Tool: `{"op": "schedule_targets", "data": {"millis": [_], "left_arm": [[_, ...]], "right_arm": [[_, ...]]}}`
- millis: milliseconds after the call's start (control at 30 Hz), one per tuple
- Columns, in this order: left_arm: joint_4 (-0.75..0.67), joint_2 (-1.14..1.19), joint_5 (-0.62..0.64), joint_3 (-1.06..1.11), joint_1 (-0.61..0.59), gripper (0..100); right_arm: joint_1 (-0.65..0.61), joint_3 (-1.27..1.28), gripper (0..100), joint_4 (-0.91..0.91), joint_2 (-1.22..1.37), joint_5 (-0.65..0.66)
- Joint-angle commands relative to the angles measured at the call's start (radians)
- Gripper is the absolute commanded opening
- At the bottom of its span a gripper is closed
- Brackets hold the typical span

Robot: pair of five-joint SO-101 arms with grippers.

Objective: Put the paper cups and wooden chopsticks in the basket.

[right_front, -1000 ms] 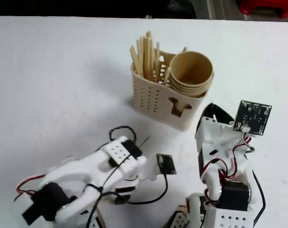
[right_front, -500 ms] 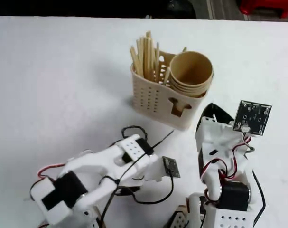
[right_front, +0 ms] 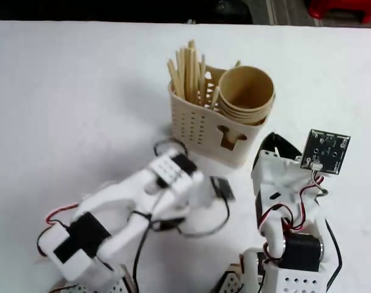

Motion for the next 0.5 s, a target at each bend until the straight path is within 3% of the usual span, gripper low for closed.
{"op": "schedule_targets", "data": {"millis": [0, 200, 467], "left_arm": [[0.077, 0.002, -0.084, -0.169, -0.176, 2], [0.184, 0.001, -0.107, -0.457, -0.357, 2], [0.305, 0.001, -0.069, -0.948, -0.455, 2]], "right_arm": [[0.012, -0.006, 1.8, -0.016, -0.015, 0.002], [0.012, -0.006, 1.8, -0.016, -0.015, 0.002], [0.012, -0.006, 1.8, -0.016, -0.015, 0.002]]}}
